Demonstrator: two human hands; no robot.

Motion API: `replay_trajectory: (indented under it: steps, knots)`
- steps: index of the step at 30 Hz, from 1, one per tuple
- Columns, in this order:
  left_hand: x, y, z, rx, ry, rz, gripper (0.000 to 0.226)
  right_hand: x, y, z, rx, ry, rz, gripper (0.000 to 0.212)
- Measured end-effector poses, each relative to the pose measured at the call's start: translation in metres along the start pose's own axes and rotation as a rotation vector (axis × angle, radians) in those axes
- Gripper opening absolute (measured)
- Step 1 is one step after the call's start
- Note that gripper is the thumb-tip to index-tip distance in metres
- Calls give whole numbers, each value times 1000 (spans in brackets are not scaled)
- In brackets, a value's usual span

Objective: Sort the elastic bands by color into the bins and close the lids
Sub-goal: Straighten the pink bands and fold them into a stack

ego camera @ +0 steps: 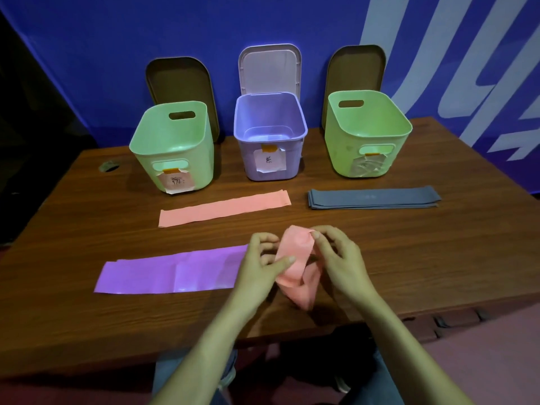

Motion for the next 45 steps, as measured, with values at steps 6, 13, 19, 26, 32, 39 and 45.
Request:
replay_trajectory:
  steps: [6,13,19,26,32,39,45]
  knots:
    - [17,-5,-7,-8,125,74,6,-2,1,16,-52,92,-19,24]
    - [33,-10,-20,-8,16,90,23,-17,9,39,-67,322,-29,24]
    - [55,0,-19,-51,583,-204,38,-10,27,42,-77,320,-62,19]
    - [6,1,-21,-199,542,26,51,-9,29,49,-14,-66,156,21]
    - [6,8,-3,-71,665,99,28,15,34,51,12,130,56,29]
    - [15,0,2,102,81,183,24,43,34,45,-107,107,260,13]
    - [42,-3,-15,59,154,244,7,54,26,40,-143,2,199,13]
Point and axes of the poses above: each hand's wrist, its own y-axis towards the middle knuckle, its own x-axis out of the back of the hand, z = x × y, the point moved 3 cm from there along y, towards the middle knuckle, and after that the axes turned 11 degrees about z, right-handed, at the moved point
